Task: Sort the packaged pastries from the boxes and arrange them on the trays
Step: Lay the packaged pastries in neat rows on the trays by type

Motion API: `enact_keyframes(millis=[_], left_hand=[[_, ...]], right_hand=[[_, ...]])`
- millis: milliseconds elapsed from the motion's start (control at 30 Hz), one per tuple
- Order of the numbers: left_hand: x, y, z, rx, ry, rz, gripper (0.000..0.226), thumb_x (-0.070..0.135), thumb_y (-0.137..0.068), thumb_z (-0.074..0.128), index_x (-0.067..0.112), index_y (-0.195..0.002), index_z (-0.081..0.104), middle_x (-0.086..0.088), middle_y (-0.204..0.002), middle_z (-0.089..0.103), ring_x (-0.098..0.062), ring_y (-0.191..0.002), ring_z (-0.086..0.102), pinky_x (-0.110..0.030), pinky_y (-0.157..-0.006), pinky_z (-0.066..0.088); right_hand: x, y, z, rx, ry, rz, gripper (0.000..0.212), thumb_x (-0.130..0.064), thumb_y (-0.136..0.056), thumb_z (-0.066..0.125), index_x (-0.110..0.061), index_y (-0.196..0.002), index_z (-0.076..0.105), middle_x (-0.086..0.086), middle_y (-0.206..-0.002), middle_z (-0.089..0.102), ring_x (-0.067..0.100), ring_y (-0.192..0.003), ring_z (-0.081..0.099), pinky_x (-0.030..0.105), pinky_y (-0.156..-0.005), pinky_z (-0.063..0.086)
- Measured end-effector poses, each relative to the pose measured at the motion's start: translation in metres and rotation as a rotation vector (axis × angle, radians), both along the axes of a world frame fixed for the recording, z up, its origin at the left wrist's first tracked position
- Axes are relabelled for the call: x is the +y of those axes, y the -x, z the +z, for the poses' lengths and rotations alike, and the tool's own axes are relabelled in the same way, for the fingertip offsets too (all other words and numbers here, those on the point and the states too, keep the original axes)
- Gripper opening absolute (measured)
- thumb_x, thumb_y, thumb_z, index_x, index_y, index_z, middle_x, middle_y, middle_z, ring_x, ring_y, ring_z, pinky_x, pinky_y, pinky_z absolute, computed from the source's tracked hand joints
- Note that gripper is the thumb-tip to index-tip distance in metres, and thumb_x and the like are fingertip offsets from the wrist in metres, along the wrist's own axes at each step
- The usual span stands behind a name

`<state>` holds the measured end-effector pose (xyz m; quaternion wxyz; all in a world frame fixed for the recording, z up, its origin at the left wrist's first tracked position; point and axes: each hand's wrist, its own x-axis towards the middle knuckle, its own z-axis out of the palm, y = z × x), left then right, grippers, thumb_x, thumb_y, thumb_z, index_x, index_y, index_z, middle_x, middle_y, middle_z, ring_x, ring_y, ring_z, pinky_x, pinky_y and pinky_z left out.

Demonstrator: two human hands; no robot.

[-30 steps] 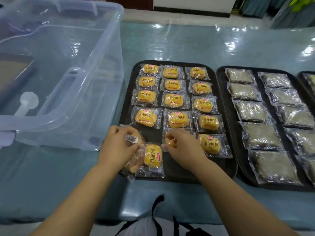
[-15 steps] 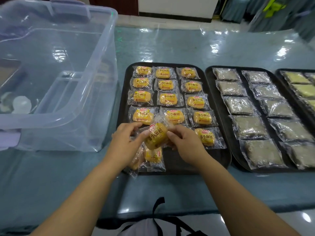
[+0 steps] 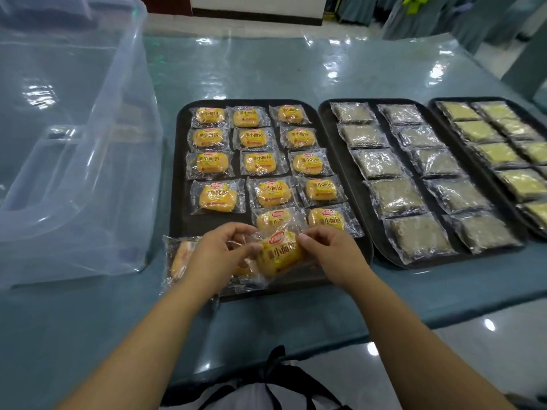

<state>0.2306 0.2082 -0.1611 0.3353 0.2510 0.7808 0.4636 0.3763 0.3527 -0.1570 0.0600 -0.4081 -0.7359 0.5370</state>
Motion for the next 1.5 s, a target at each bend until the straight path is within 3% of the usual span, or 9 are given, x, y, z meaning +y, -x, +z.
enact_keyframes(millis=[167, 300, 400, 533, 700, 933, 1133, 1300, 1500], left_hand=[[0.019, -0.011, -0.009, -0.105, -0.009, -0.035, 0.018, 0.011, -0.088, 0.062, 0.028, -0.095, 0.066, -0.013, -0.084, 0.07, -0.014, -0.065, 0.067, -0.032, -0.061, 0.057], [0.033, -0.027, -0.02, -0.077, 0.035, -0.049, 0.023, 0.011, -0.091, 0.059, 0.022, -0.111, 0.063, 0.003, -0.078, 0.071, -0.013, -0.069, 0.067, -0.036, -0.069, 0.057], [0.041, -0.033, -0.023, 0.052, 0.08, -0.028, 0.022, 0.02, -0.087, 0.065, 0.027, -0.107, 0.063, 0.012, -0.079, 0.068, -0.01, -0.079, 0.065, -0.035, -0.079, 0.055], [0.046, -0.04, -0.023, 0.159, 0.097, -0.002, 0.016, 0.025, -0.087, 0.065, 0.027, -0.103, 0.064, 0.017, -0.086, 0.064, 0.0, -0.085, 0.058, -0.018, -0.073, 0.044], [0.045, -0.044, -0.028, 0.239, 0.142, 0.062, 0.011, 0.026, -0.087, 0.065, 0.029, -0.098, 0.064, 0.017, -0.087, 0.063, -0.003, -0.077, 0.06, -0.011, -0.056, 0.044], [0.027, -0.039, -0.027, 0.361, 0.191, 0.227, 0.009, 0.02, -0.087, 0.064, 0.022, -0.095, 0.068, 0.01, -0.086, 0.065, -0.01, -0.082, 0.06, -0.025, -0.072, 0.046], [-0.007, -0.022, -0.039, 0.623, 0.431, 0.214, 0.025, 0.024, -0.077, 0.074, 0.017, -0.101, 0.069, -0.007, -0.109, 0.066, -0.03, -0.11, 0.051, -0.041, -0.096, 0.037], [-0.024, -0.02, -0.044, 0.574, 0.619, 0.071, 0.058, 0.045, -0.075, 0.072, 0.024, -0.127, 0.056, -0.001, -0.129, 0.051, -0.028, -0.124, 0.037, -0.039, -0.104, 0.03], [-0.019, -0.018, -0.038, 0.513, 0.577, 0.061, 0.065, 0.037, -0.073, 0.076, 0.024, -0.132, 0.051, -0.002, -0.126, 0.051, -0.024, -0.121, 0.041, -0.04, -0.103, 0.036]], right_hand=[[0.017, -0.022, -0.011, -0.049, 0.027, -0.091, 0.013, -0.027, -0.09, 0.063, -0.021, -0.08, 0.069, -0.004, -0.075, 0.069, 0.013, -0.07, 0.065, 0.029, -0.064, 0.051], [0.033, -0.039, -0.018, -0.137, 0.005, -0.108, 0.015, -0.025, -0.09, 0.062, -0.015, -0.082, 0.069, -0.001, -0.069, 0.067, 0.006, -0.054, 0.061, 0.023, -0.047, 0.048], [0.05, -0.049, -0.021, -0.243, -0.049, -0.111, 0.018, -0.026, -0.09, 0.062, -0.011, -0.081, 0.067, 0.003, -0.065, 0.065, 0.005, -0.045, 0.057, 0.026, -0.046, 0.05], [0.068, -0.061, -0.026, -0.419, -0.22, -0.06, 0.025, -0.037, -0.089, 0.061, -0.014, -0.077, 0.064, 0.001, -0.068, 0.064, 0.017, -0.064, 0.06, 0.034, -0.062, 0.052], [0.076, -0.062, -0.03, -0.653, -0.478, 0.083, 0.028, -0.044, -0.091, 0.055, -0.016, -0.094, 0.058, 0.004, -0.095, 0.06, 0.024, -0.088, 0.058, 0.032, -0.07, 0.046], [0.074, -0.052, -0.022, -0.503, -0.747, 0.188, 0.032, -0.04, -0.09, 0.058, -0.015, -0.108, 0.053, 0.002, -0.11, 0.052, 0.023, -0.101, 0.051, 0.031, -0.069, 0.04], [0.056, -0.022, -0.023, -0.293, -0.583, 0.335, 0.025, -0.041, -0.09, 0.057, -0.016, -0.096, 0.056, -0.002, -0.098, 0.058, 0.018, -0.086, 0.055, 0.034, -0.073, 0.049], [0.03, 0.0, -0.024, -0.231, -0.496, 0.476, 0.021, -0.039, -0.089, 0.06, -0.019, -0.094, 0.057, -0.004, -0.089, 0.057, 0.015, -0.08, 0.055, 0.036, -0.073, 0.051], [0.005, 0.02, -0.023, -0.289, -0.375, 0.614, 0.03, -0.043, -0.09, 0.058, -0.019, -0.108, 0.058, -0.002, -0.1, 0.061, 0.016, -0.09, 0.058, 0.037, -0.082, 0.052]])
